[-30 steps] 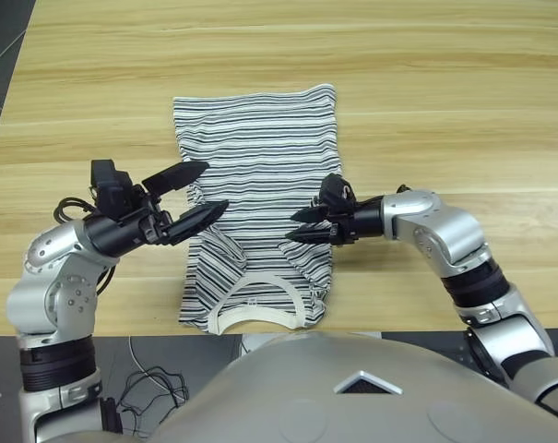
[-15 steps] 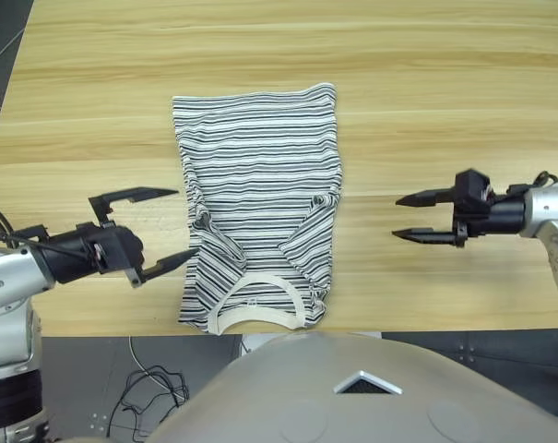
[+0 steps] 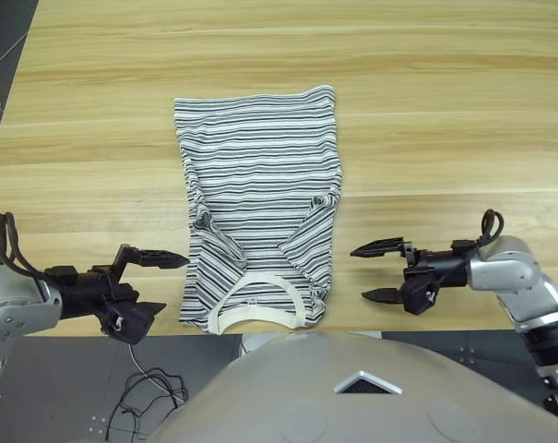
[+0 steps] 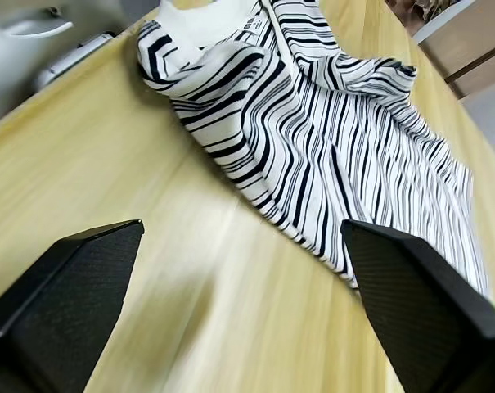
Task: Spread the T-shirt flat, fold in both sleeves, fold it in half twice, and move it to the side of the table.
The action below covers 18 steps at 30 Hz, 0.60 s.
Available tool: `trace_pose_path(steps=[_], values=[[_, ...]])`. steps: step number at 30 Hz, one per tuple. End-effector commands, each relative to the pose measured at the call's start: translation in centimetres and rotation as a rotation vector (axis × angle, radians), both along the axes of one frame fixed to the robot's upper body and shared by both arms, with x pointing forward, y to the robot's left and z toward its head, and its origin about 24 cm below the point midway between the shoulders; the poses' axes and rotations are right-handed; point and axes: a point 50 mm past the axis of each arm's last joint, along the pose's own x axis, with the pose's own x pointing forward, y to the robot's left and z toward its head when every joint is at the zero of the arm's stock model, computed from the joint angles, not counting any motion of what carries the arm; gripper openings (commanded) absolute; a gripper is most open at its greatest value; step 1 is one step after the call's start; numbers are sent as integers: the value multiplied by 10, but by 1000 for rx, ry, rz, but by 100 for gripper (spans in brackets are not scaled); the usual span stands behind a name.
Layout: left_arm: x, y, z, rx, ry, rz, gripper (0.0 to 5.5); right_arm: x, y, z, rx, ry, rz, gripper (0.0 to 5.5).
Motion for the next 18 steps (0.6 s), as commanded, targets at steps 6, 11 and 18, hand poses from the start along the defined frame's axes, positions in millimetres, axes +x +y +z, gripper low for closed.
trace_pose_path(steps=[6, 11, 18], values=[[-15, -20, -36, -79, 86, -31, 550, 0, 30, -8, 102, -54, 32, 447], [-20, -25, -46, -109, 122, -18, 550, -4, 39, -16, 106, -30, 49, 447], [-17, -30, -48, -126, 130, -16, 550, -5, 47, -20, 107, -3, 74, 447]])
